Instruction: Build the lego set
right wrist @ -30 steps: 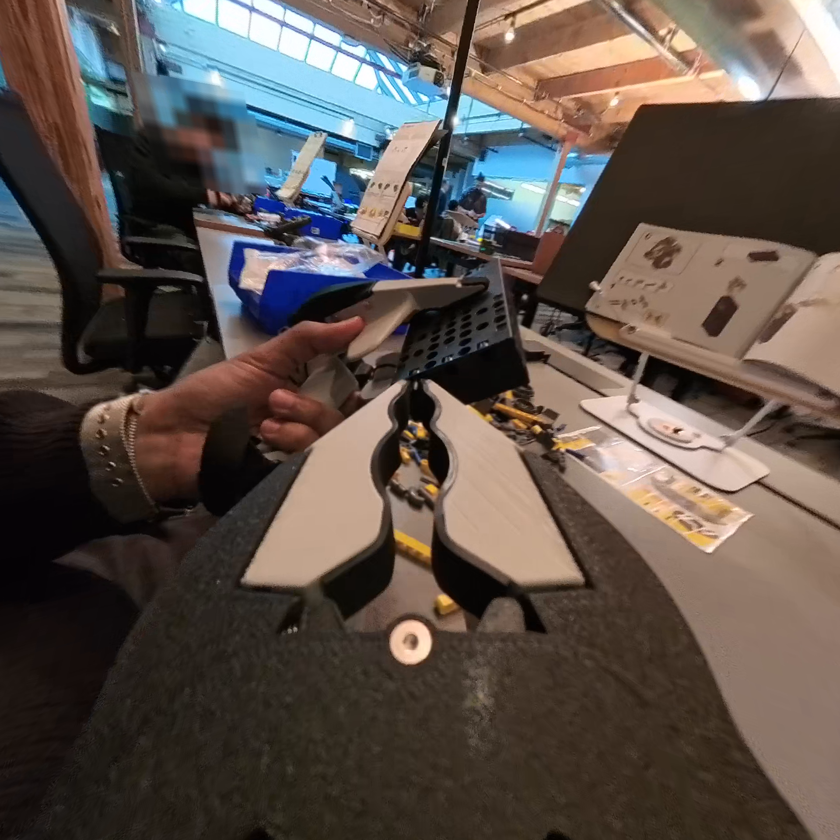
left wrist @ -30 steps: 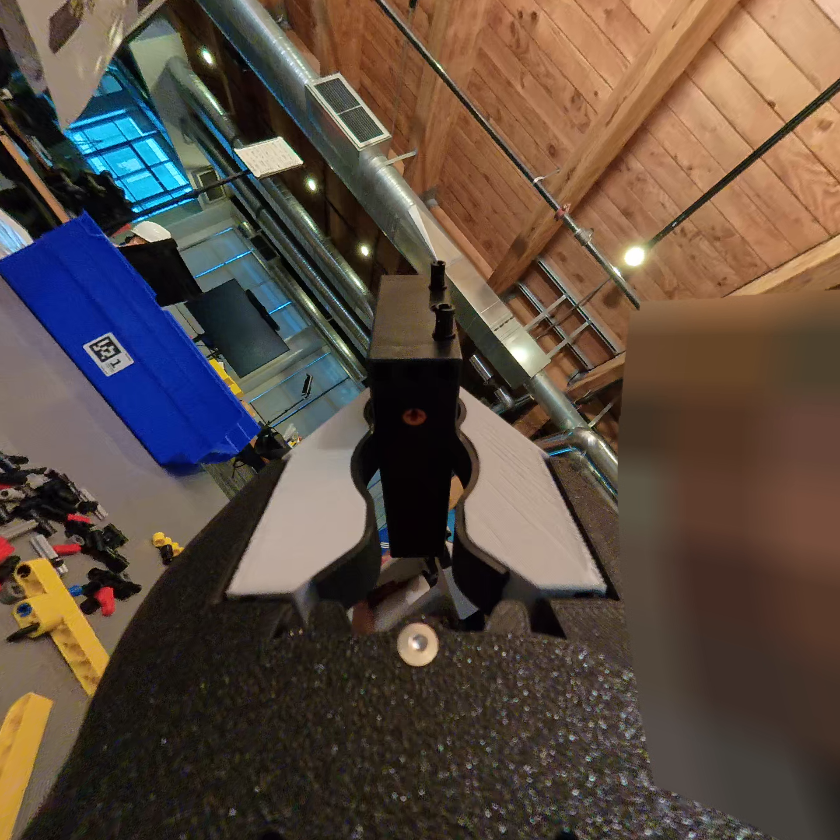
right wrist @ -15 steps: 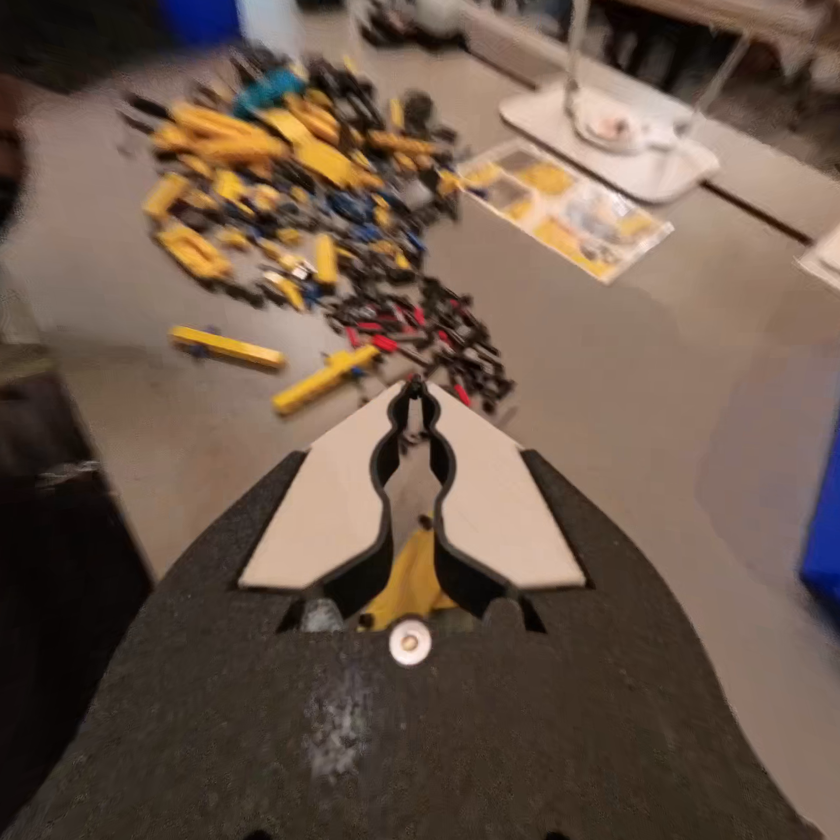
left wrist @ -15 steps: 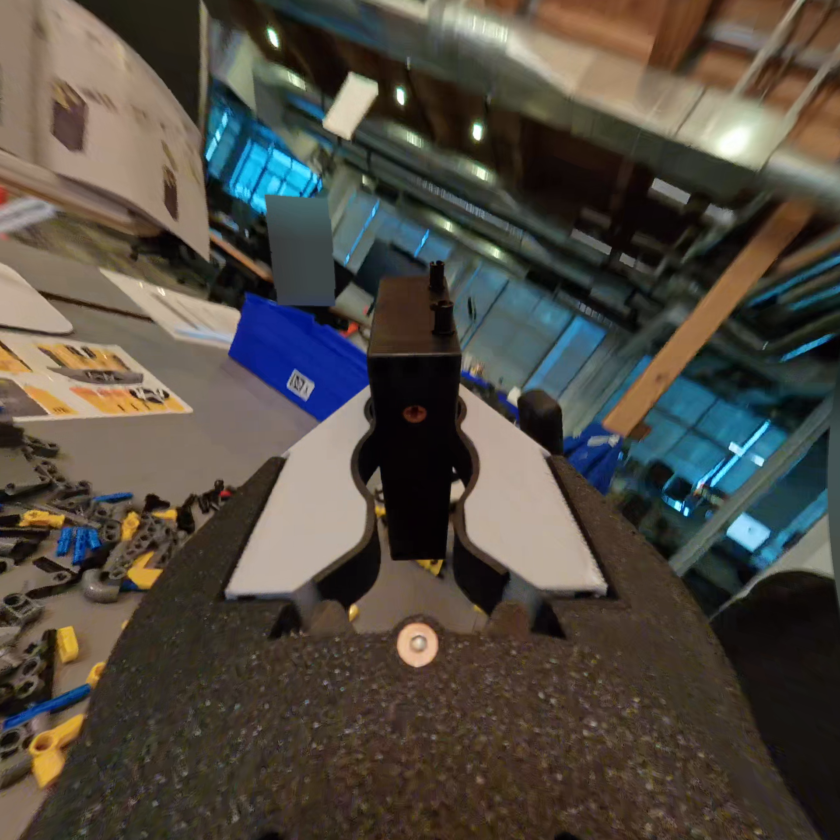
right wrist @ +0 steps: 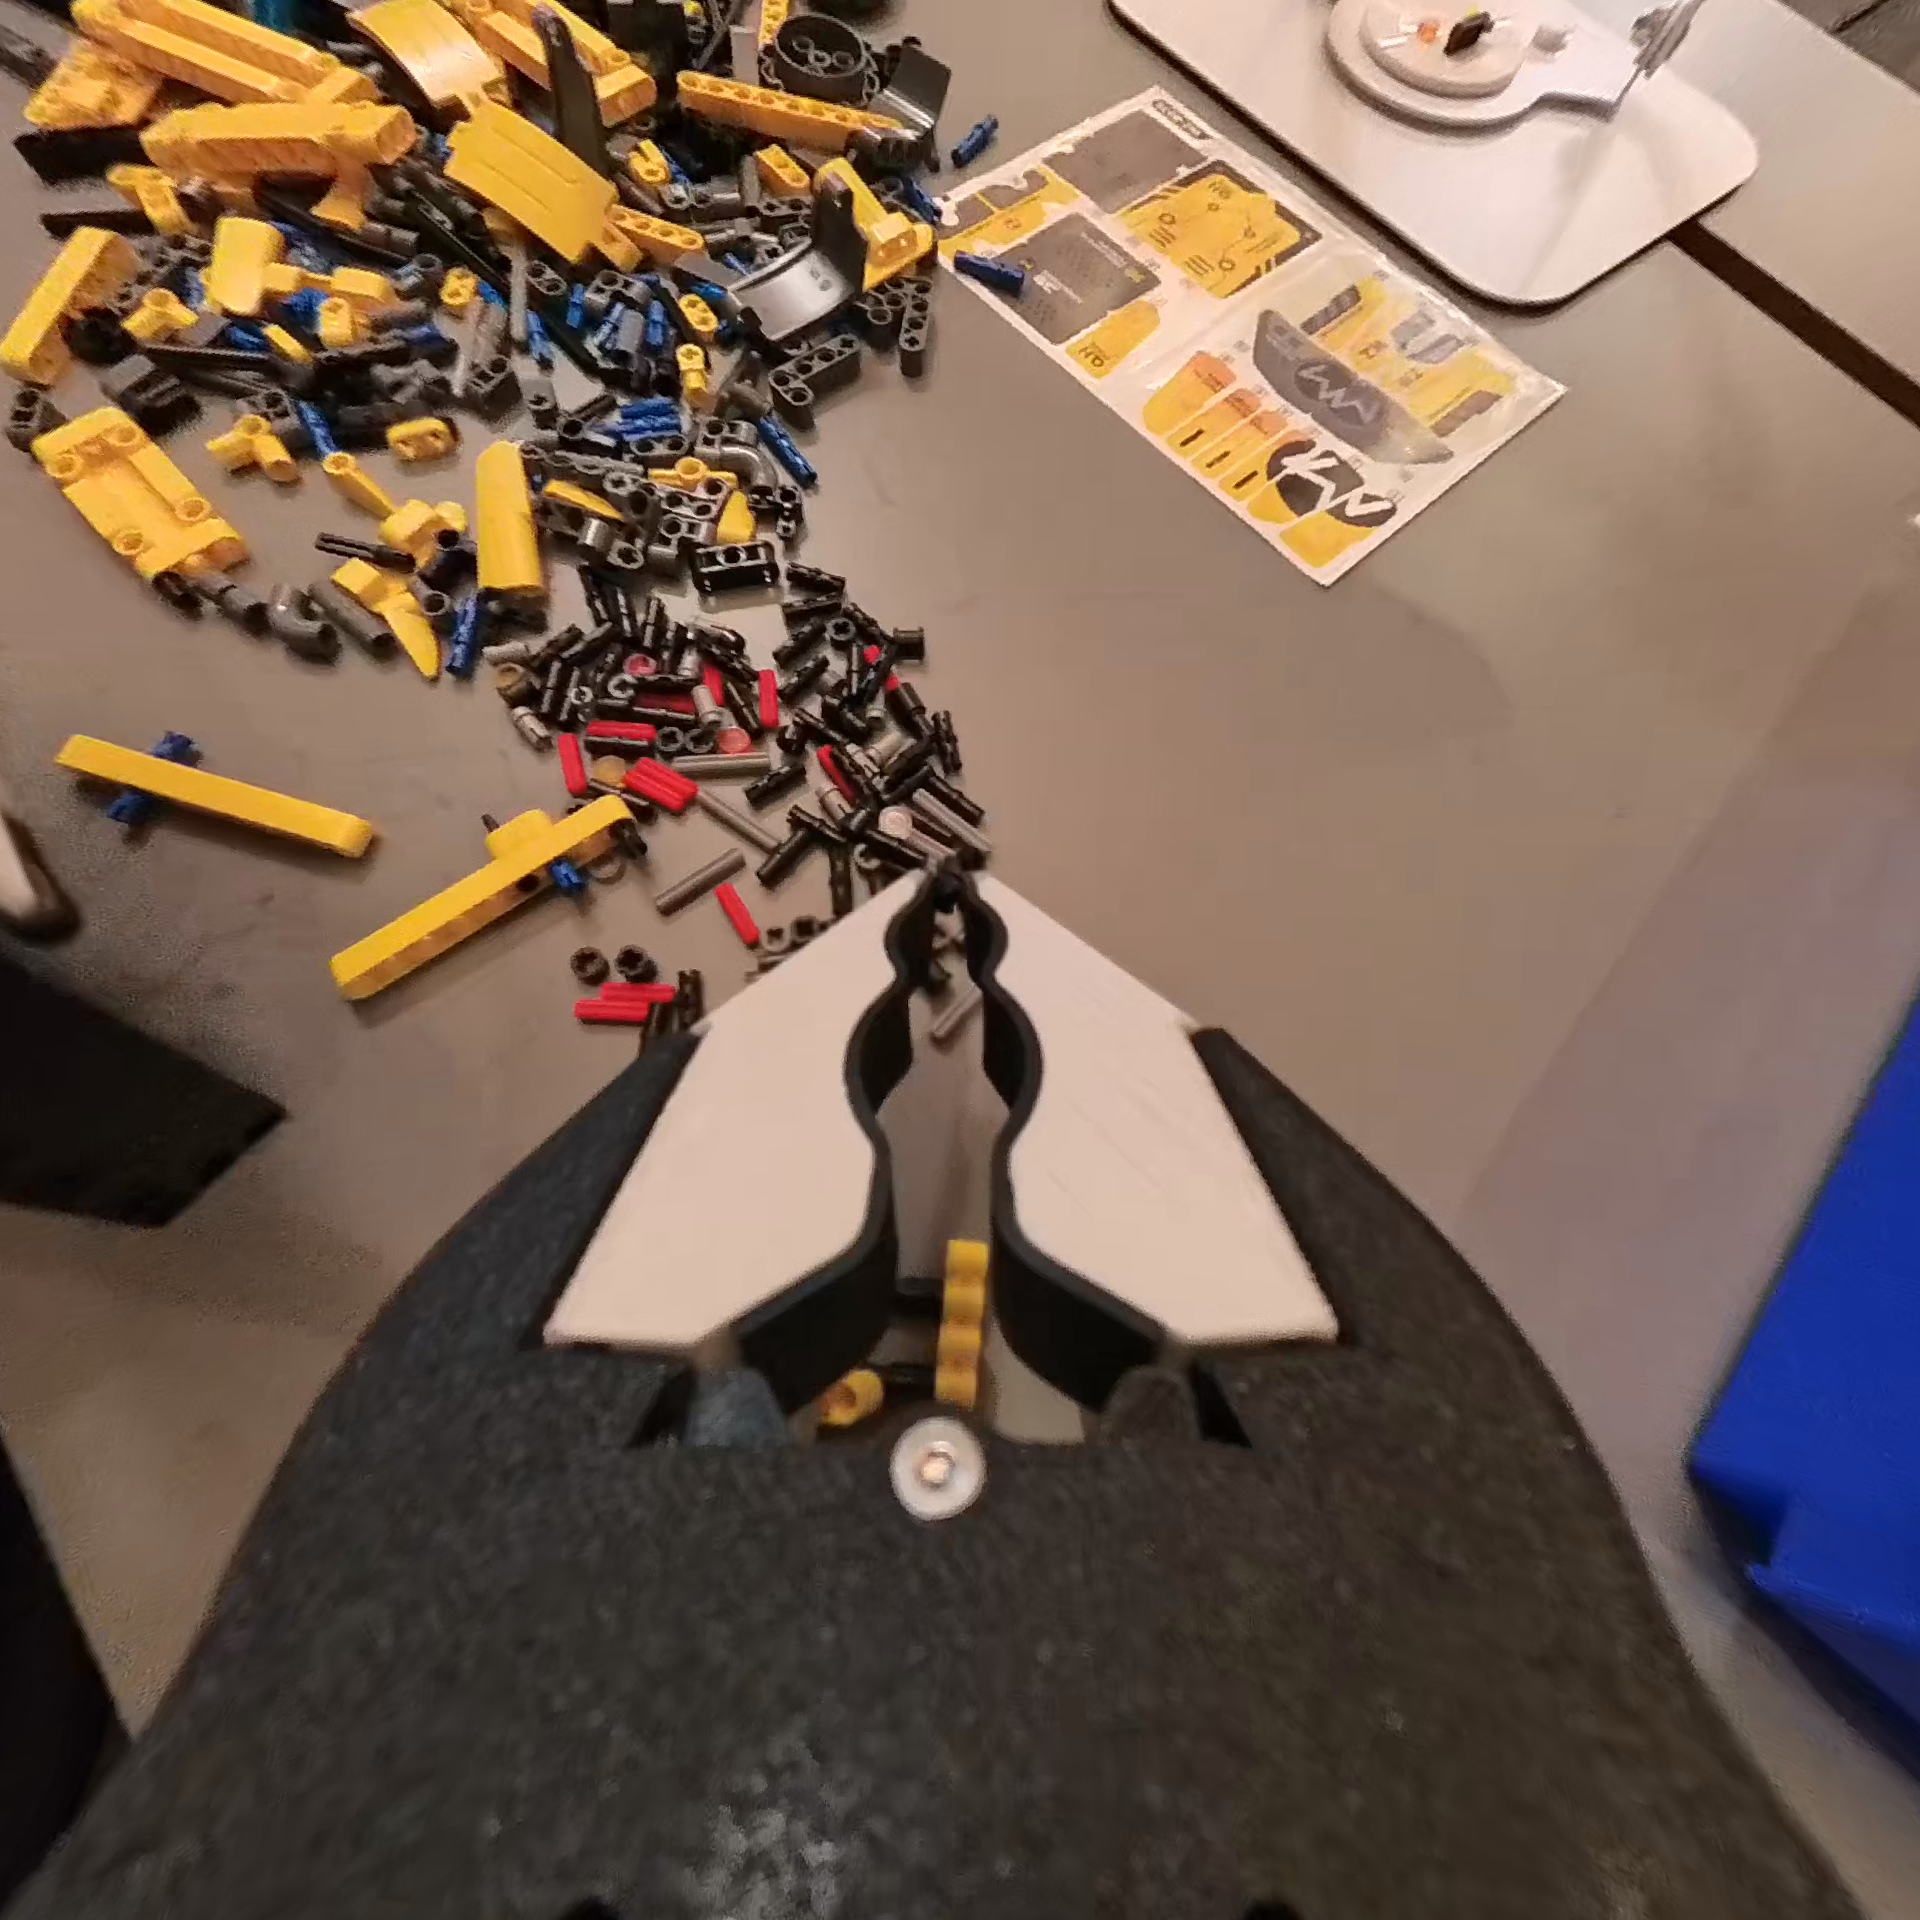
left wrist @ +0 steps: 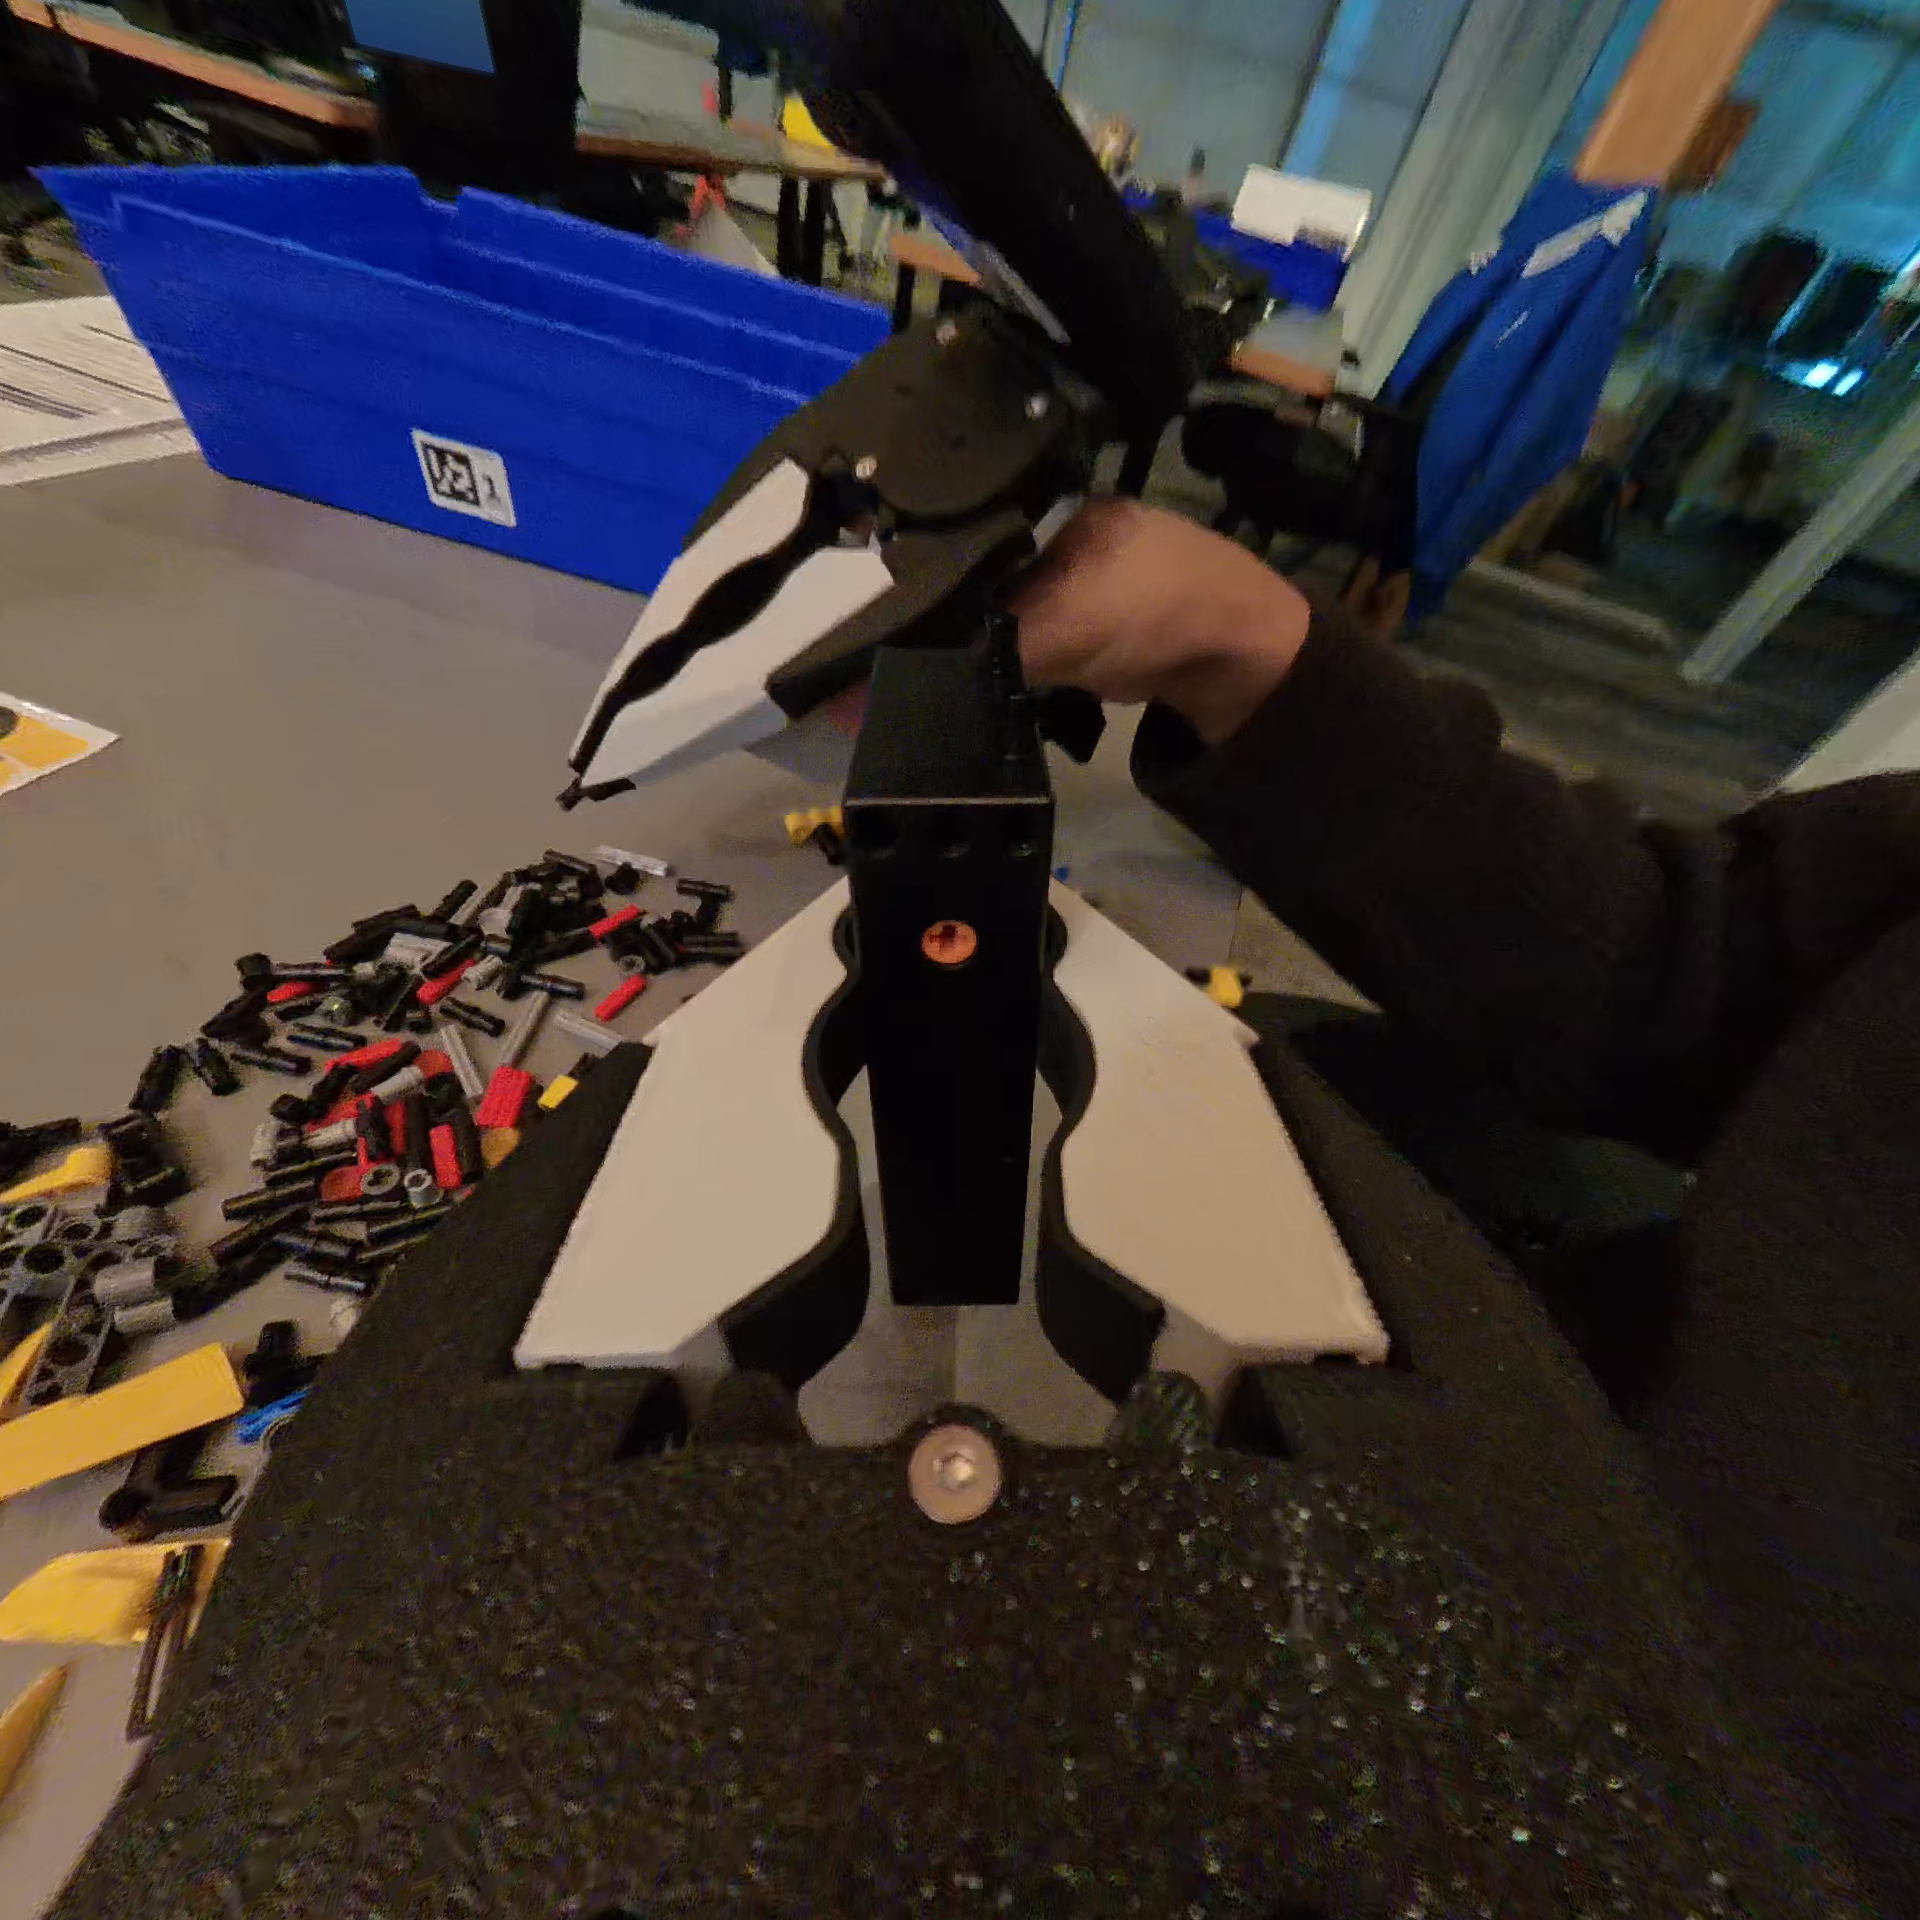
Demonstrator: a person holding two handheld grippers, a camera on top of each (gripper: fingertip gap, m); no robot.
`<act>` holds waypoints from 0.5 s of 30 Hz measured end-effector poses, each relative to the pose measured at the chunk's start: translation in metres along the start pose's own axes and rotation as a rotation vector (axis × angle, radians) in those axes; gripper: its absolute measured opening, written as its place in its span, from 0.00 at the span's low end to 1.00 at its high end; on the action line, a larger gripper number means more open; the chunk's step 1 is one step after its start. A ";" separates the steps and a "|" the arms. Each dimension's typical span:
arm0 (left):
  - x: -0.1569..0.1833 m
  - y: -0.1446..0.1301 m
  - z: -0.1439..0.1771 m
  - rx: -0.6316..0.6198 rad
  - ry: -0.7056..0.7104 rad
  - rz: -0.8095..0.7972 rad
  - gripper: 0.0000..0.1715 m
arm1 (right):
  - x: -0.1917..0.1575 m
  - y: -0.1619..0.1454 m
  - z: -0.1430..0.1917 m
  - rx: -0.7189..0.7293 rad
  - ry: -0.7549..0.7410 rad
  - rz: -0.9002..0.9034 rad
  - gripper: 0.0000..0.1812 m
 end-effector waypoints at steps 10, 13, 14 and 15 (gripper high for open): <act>-0.002 -0.007 -0.009 -0.045 0.006 -0.044 0.16 | 0.011 -0.007 0.007 0.067 -0.073 -0.077 0.12; -0.003 -0.008 -0.013 -0.080 -0.016 -0.039 0.16 | 0.022 -0.007 0.027 0.226 -0.138 -0.142 0.12; -0.003 -0.009 -0.014 -0.092 -0.019 -0.037 0.16 | 0.026 -0.008 0.035 0.289 -0.161 -0.166 0.12; -0.004 -0.009 -0.015 -0.104 -0.014 -0.043 0.16 | 0.030 -0.010 0.044 0.355 -0.186 -0.188 0.12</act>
Point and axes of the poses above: each gripper's, where its closed fingertips meet, z back along the fingers, y out of its top, x = y × z across the jaws, the point moved 9 cm from there along z, back along the fingers, and after that the axes turned 11 degrees about -y, right-handed, at the moved point
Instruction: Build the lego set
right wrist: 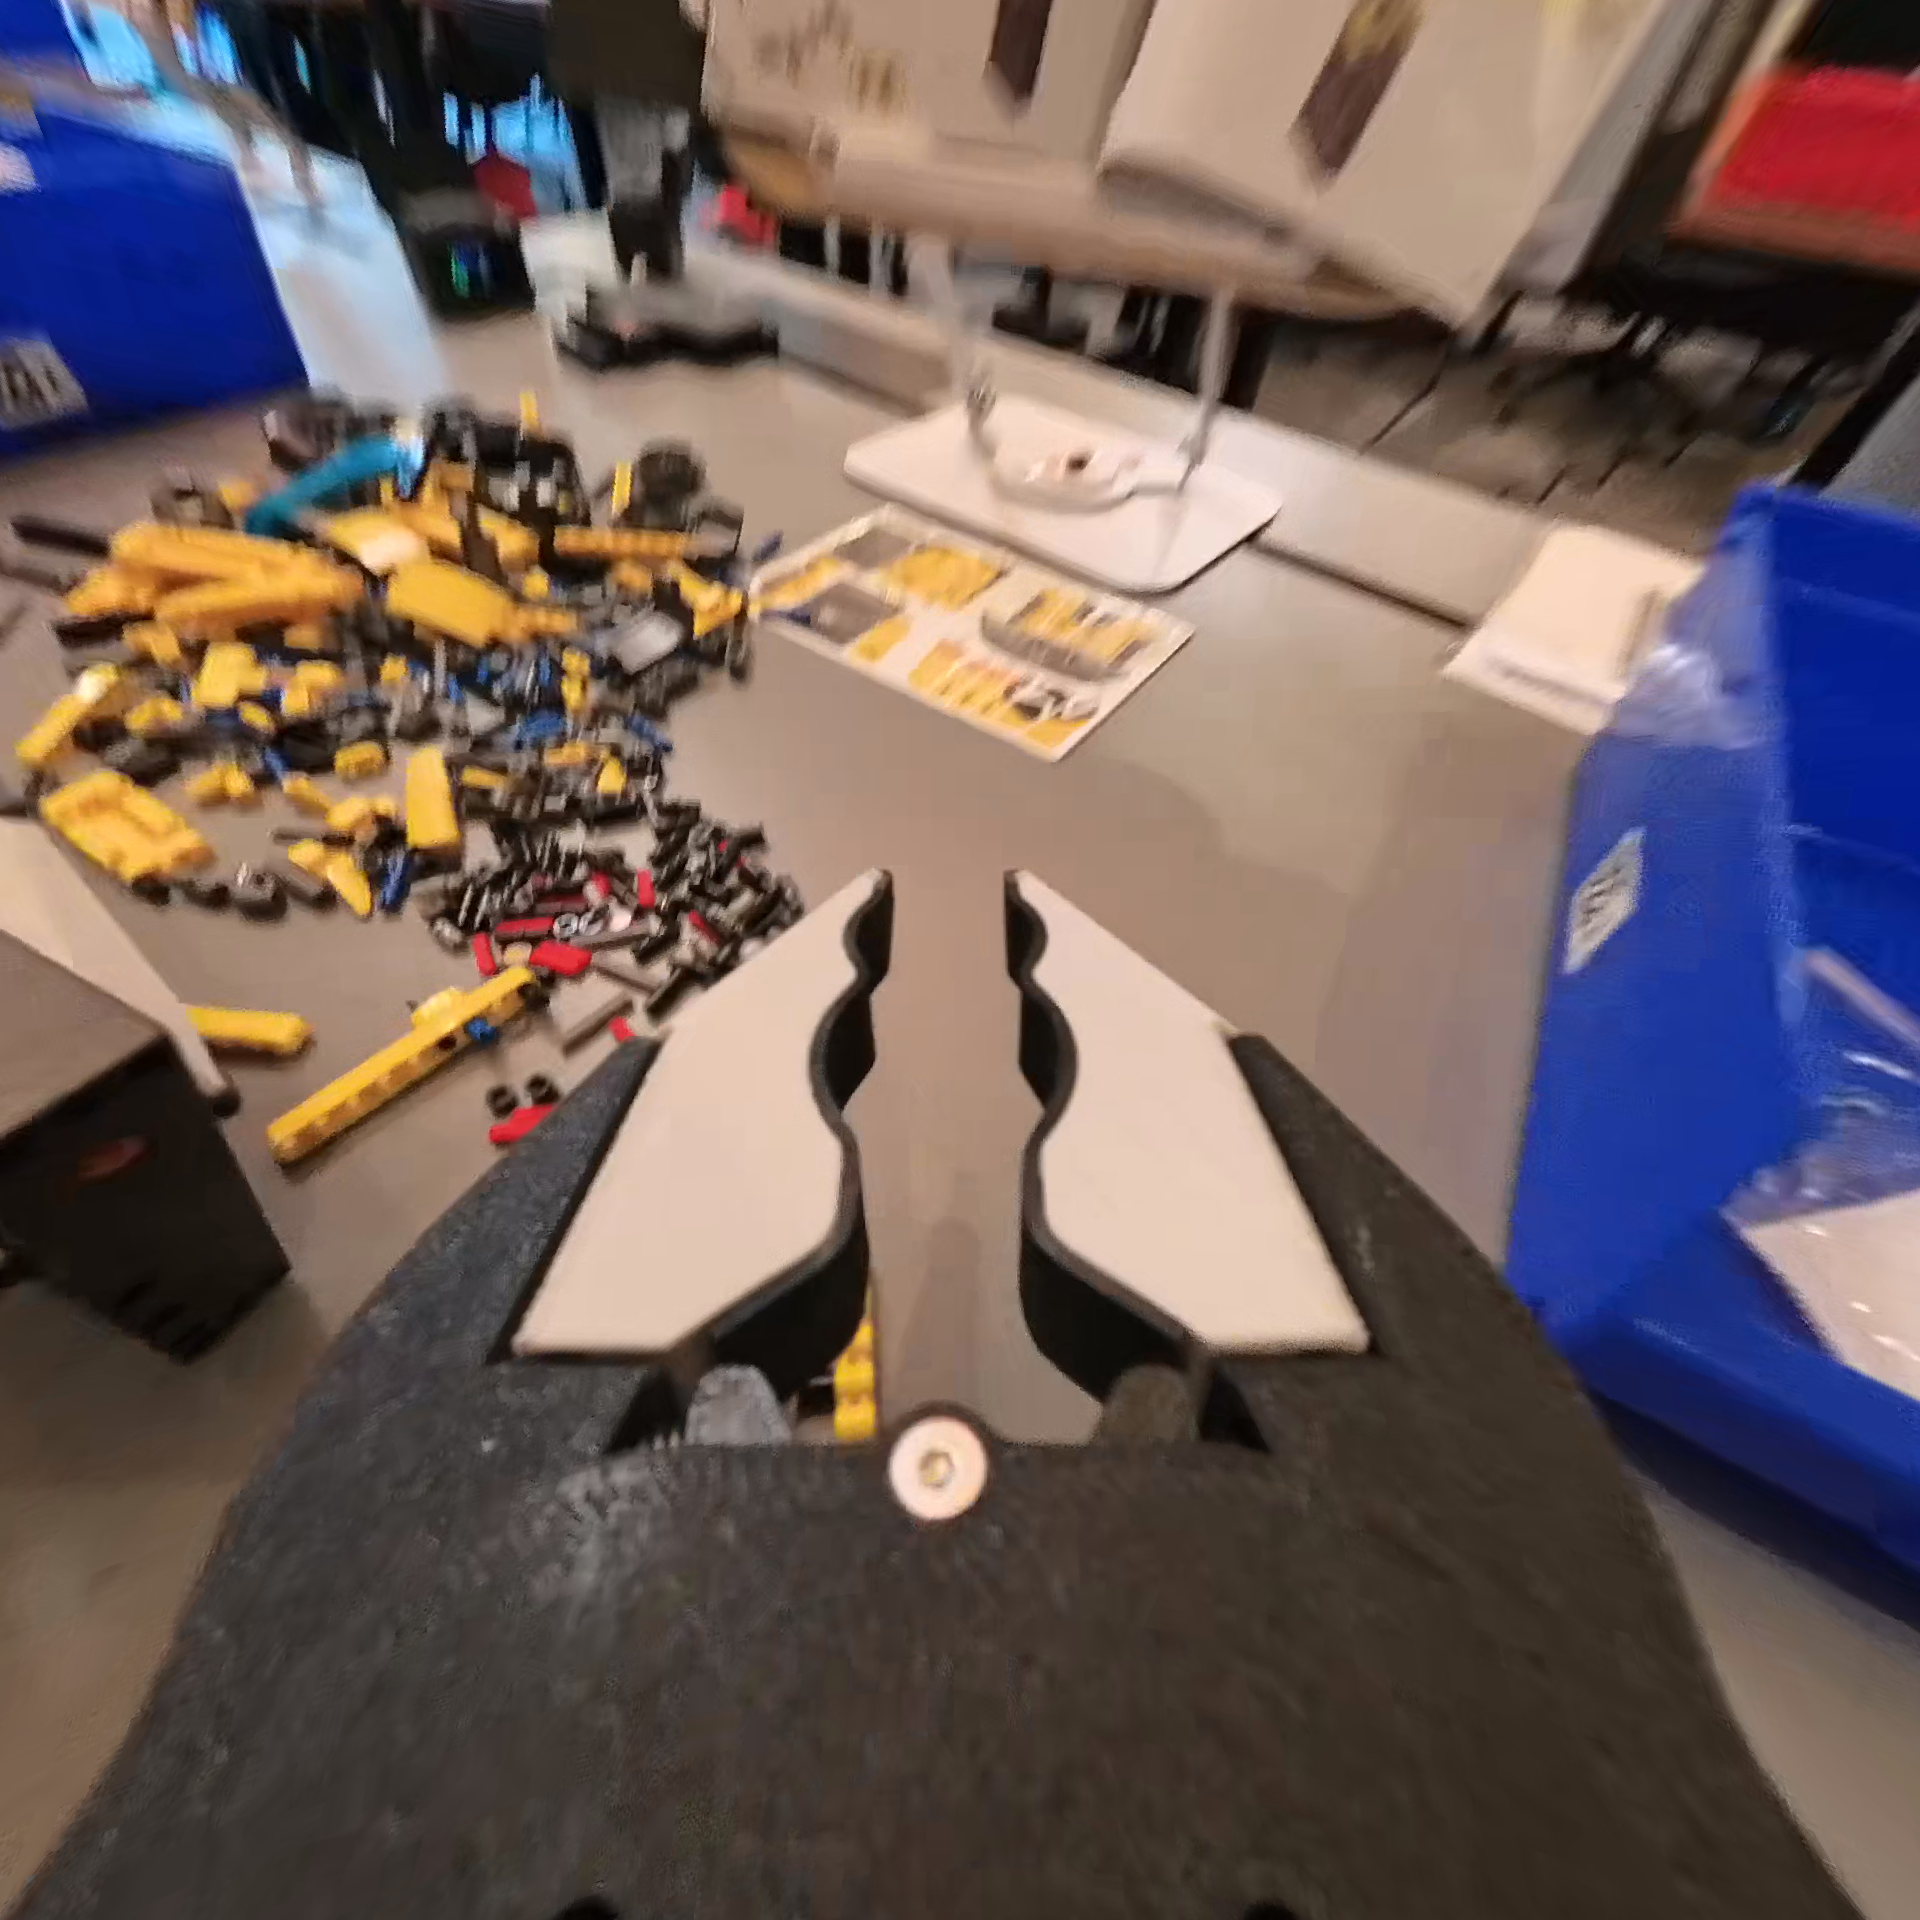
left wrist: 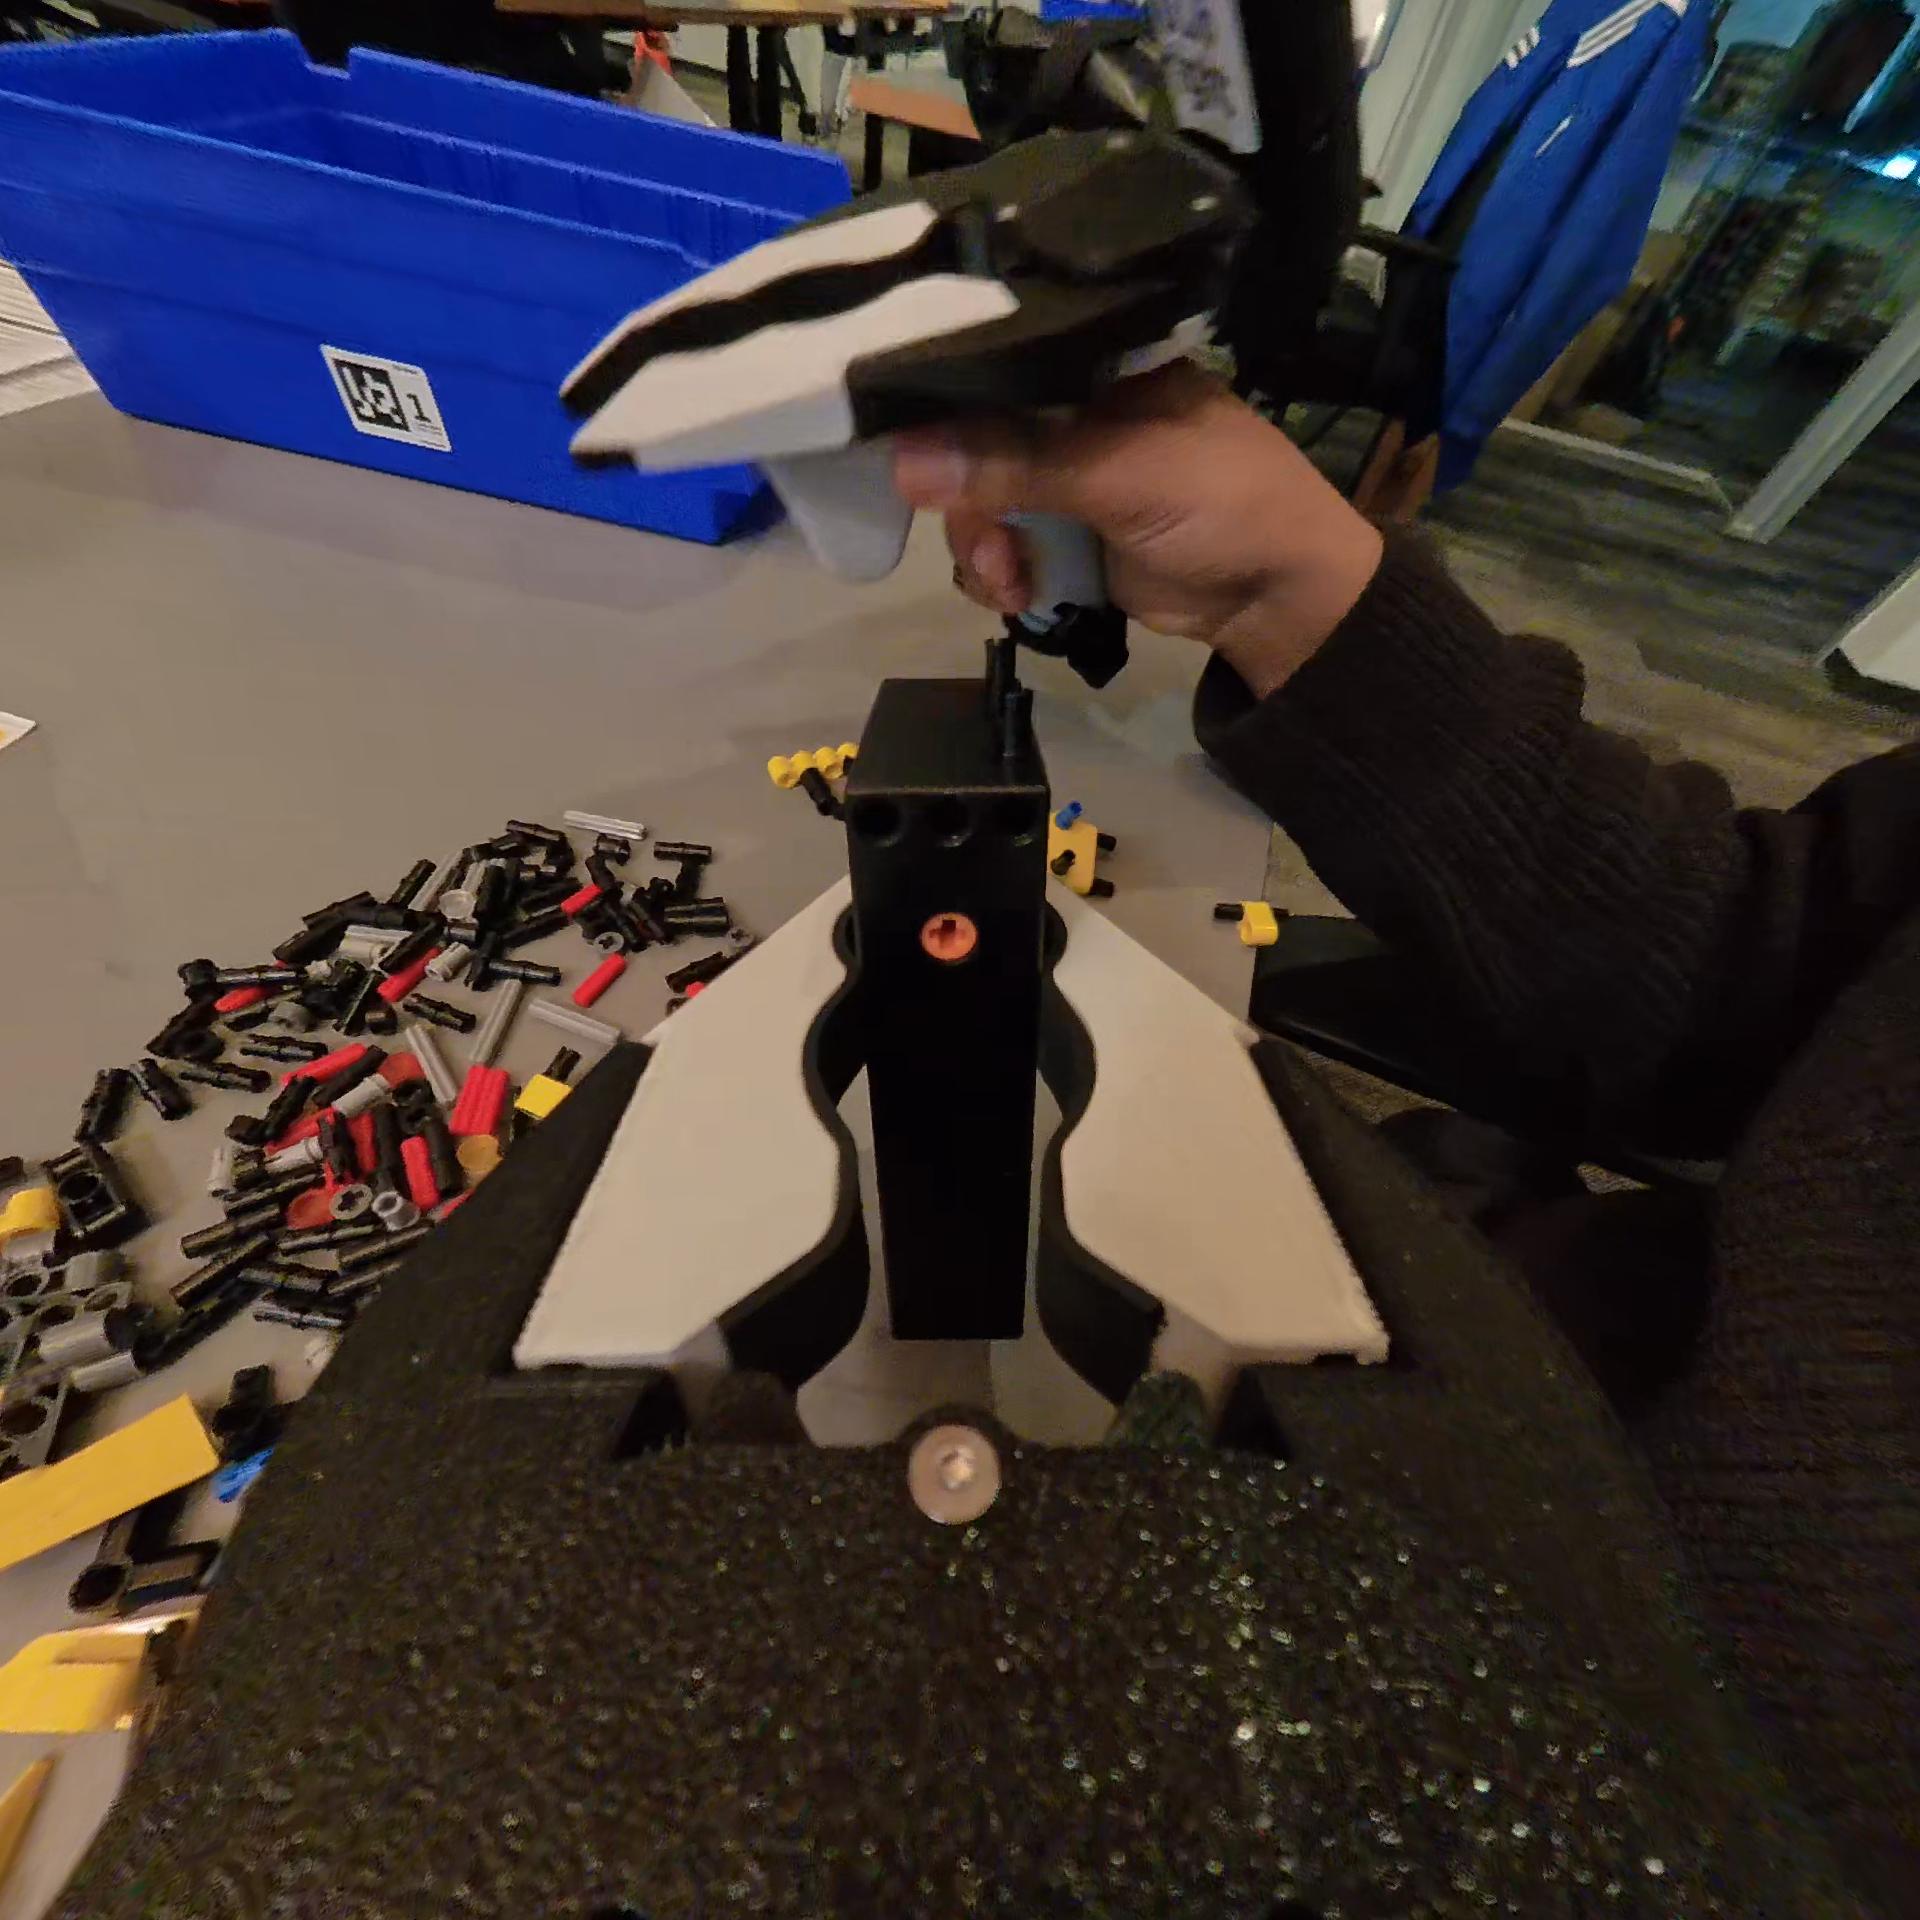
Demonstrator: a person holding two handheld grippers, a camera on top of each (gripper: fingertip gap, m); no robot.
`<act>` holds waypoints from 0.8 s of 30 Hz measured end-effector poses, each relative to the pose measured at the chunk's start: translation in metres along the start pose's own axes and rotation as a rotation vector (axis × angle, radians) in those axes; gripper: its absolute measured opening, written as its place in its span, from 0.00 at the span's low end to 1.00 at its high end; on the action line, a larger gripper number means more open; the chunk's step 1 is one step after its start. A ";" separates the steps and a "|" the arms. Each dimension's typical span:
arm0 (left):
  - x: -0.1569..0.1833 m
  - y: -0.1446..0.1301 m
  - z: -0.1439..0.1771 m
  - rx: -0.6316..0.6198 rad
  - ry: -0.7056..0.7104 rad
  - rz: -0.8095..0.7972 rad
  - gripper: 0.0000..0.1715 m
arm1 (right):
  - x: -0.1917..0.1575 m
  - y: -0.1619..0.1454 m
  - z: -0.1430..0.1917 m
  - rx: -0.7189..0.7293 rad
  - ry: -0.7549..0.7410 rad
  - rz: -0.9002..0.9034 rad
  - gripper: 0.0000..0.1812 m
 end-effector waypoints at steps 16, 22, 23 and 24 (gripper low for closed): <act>0.001 0.000 -0.001 -0.033 -0.024 -0.116 0.16 | 0.035 -0.014 0.045 0.439 -0.187 -0.193 0.00; 0.001 0.001 0.002 -0.013 -0.044 -0.101 0.17 | 0.036 -0.016 0.045 0.445 -0.166 -0.217 0.00; 0.001 0.001 0.002 -0.011 -0.044 -0.103 0.17 | 0.036 -0.016 0.045 0.445 -0.161 -0.227 0.00; 0.001 0.001 0.002 -0.008 -0.043 -0.105 0.17 | 0.037 -0.016 0.045 0.446 -0.156 -0.237 0.00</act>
Point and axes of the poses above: each gripper's, where its closed fingertips meet, z back along the fingers, y out of its top, x = y × z across the jaws, the point moved 9 cm from there along z, back along the fingers, and after that the axes turned 11 degrees about -y, right-handed, at the moved point
